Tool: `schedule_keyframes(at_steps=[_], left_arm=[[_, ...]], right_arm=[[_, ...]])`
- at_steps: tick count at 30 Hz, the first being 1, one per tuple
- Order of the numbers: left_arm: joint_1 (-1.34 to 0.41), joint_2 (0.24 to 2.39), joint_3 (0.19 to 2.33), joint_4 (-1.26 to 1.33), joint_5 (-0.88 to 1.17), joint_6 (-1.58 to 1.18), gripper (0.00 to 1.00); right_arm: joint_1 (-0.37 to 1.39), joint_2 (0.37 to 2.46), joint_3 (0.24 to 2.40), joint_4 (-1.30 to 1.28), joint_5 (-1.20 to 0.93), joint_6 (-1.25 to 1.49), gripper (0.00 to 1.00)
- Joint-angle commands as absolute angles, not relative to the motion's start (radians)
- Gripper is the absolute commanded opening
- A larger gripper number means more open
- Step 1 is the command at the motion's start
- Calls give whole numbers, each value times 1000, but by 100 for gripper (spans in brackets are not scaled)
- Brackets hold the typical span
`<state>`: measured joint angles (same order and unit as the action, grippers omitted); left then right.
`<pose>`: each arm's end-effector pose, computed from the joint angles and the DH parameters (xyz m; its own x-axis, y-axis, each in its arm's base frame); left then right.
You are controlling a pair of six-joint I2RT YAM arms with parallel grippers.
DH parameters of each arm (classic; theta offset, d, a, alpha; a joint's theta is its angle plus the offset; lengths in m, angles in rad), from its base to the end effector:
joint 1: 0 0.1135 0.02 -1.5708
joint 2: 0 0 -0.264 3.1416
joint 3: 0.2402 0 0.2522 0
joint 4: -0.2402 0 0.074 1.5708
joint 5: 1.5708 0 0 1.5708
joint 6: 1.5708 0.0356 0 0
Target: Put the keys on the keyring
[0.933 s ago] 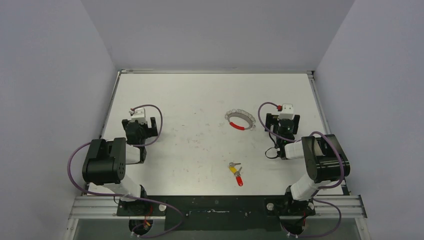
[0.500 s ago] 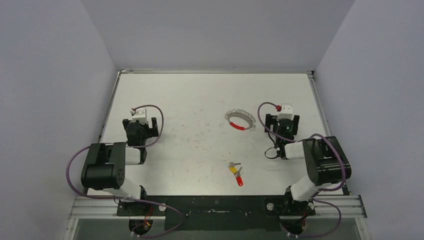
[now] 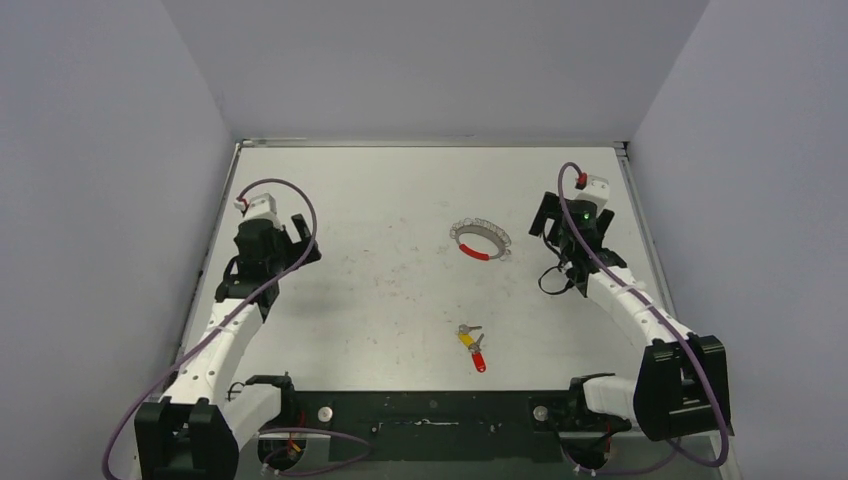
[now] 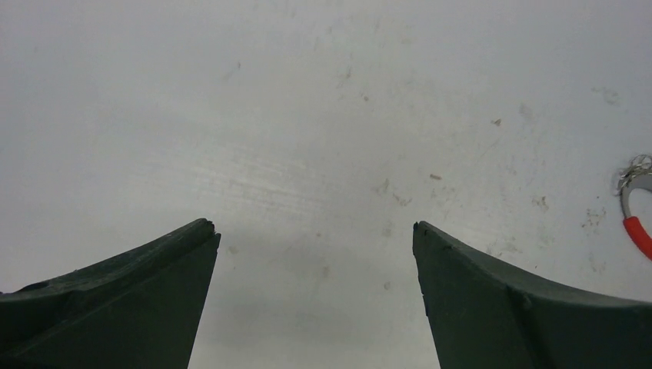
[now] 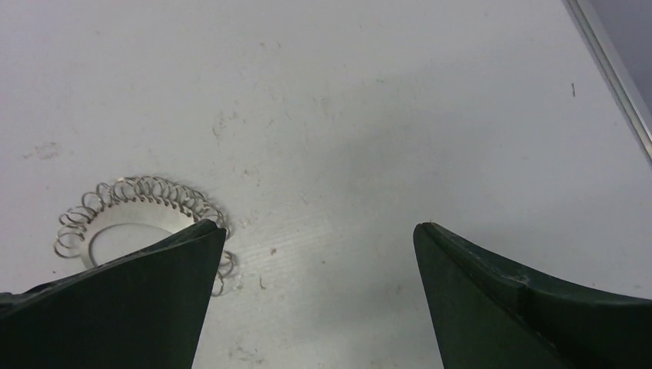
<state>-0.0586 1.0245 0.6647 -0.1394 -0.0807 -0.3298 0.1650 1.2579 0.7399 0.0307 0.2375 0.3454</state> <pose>0.2291 -0.0106 0.2566 -0.4482 -0.2971 -0.8432 -0.1664 0.9544 -0.2478 0.2748 0.0373 0.2447 -0.4192 0.2638 -0.8687 0.1991 0.9603 0.1955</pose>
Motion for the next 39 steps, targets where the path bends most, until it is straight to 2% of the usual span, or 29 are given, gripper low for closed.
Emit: schedule_keyframes(at_steps=[1,4,9,16,20,25,30,34,39], left_arm=[[-52,926,671,-458,-201,-532,97],[-44,825,643,-492,-256,-609,97],[-37,731,629,-468,-171,-648,97],[-42,819,647,-380,-4,-734,97],[-110,895,664,-329,75,-739,97],[-269,1006,740,-317,9,-733,97],[-413,1127,890,-424,-100,-715,97],[-490,1189,988,-474,-125,-705,97],[-512,1195,1011,-498,-127,-700,97]], right_arm=[[144,1213,758,-191,239,418,100],[132,1202,759,-210,235,433,100],[124,1257,785,-191,15,424,100],[124,1300,819,-124,-160,486,100],[151,1388,886,-106,-247,469,100],[310,1542,1041,-215,-126,366,100],[448,1697,1176,-281,-47,288,100],[487,1852,1288,-335,-54,279,97],[506,1991,1389,-387,-62,266,96]])
